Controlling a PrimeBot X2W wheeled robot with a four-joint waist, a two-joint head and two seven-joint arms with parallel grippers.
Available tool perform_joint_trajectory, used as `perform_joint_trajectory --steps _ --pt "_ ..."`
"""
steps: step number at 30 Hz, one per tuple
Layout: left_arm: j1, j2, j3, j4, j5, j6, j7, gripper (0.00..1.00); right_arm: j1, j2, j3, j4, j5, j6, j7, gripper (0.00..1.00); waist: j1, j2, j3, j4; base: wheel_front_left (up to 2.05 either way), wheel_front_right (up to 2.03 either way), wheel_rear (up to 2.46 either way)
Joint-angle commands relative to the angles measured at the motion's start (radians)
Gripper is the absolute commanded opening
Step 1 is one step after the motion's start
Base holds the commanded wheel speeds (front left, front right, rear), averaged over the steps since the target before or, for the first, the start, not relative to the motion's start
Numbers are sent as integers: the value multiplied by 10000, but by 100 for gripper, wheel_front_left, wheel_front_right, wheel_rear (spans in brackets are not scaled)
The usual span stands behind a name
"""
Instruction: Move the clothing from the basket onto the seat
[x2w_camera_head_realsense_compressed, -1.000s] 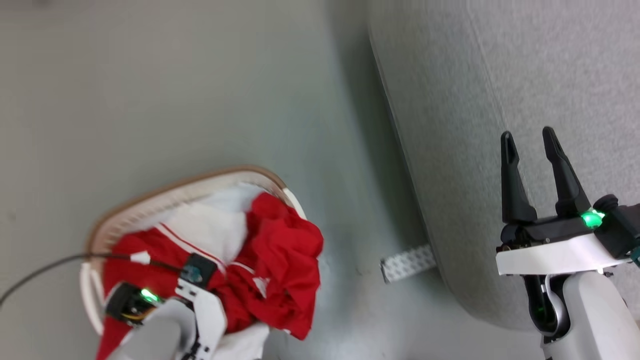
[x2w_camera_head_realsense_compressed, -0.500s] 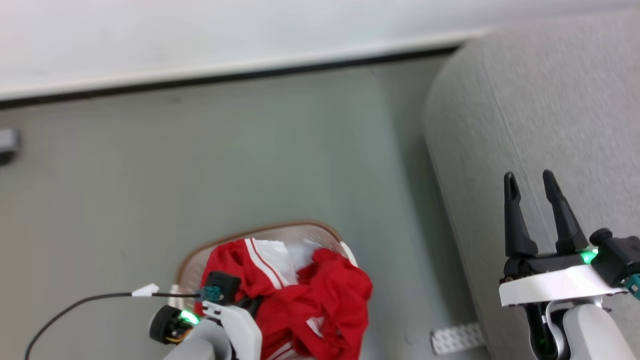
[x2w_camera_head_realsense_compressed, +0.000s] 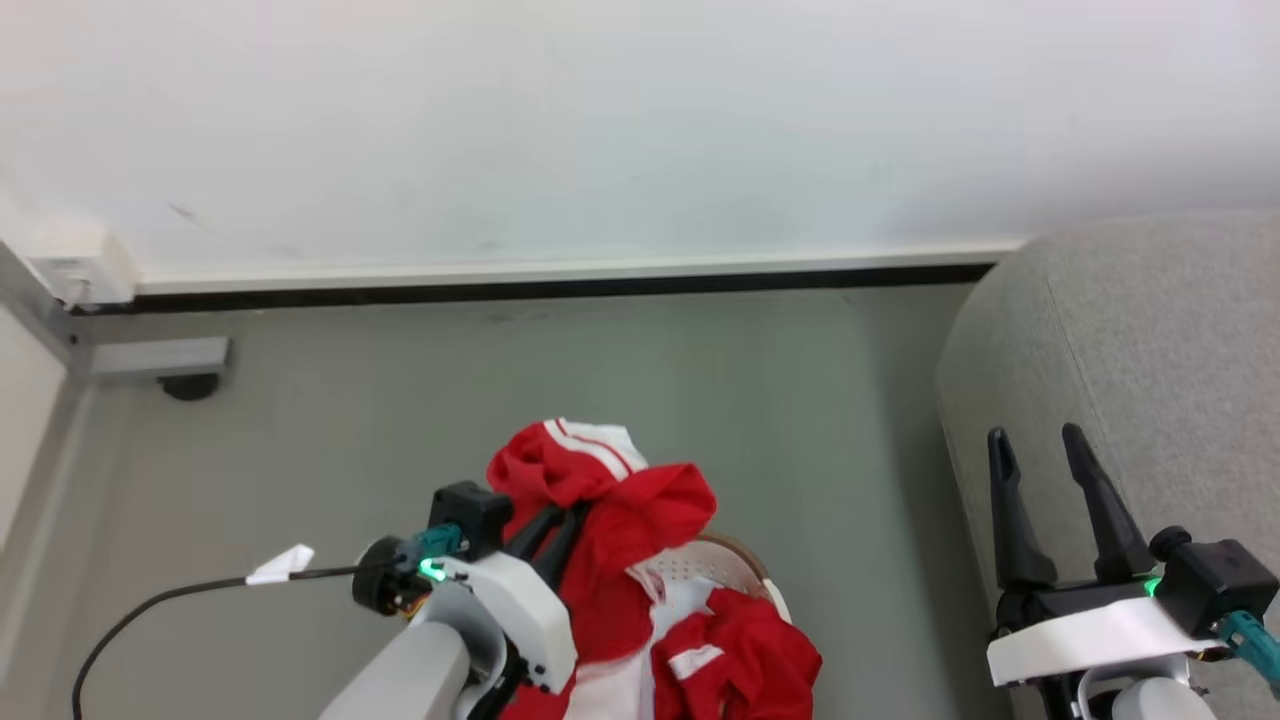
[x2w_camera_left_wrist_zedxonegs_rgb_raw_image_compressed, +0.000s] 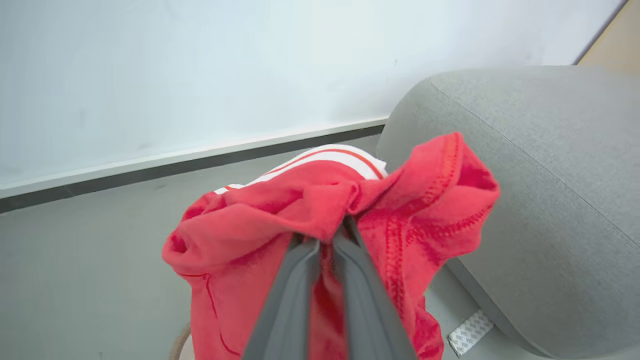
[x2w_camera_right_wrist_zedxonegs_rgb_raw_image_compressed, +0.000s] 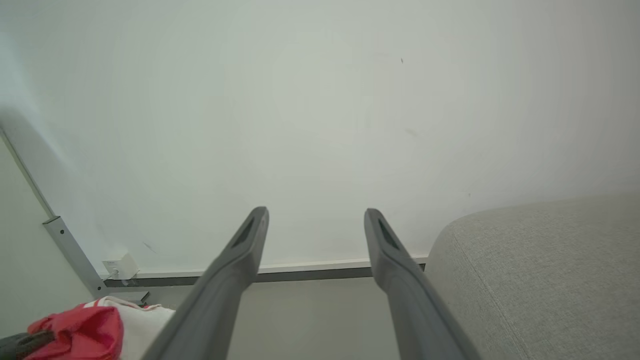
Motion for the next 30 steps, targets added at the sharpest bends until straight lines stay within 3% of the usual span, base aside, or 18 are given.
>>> perform_joint_trajectory --steps 1,14,30 --pt "146 87 186 -406 213 41 -6 0 185 -38 49 25 -74 -21 3 100 2 0 -310 242 0 0 0" --pt "156 120 1092 -3001 792 13 -8 0 713 -35 416 163 60 -21 2 100 2 0 -1023 465 0 0 0" --pt "292 300 1454 -3969 720 172 -9 0 810 -34 940 108 73 -21 2 100 2 0 -1143 456 0 0 0"
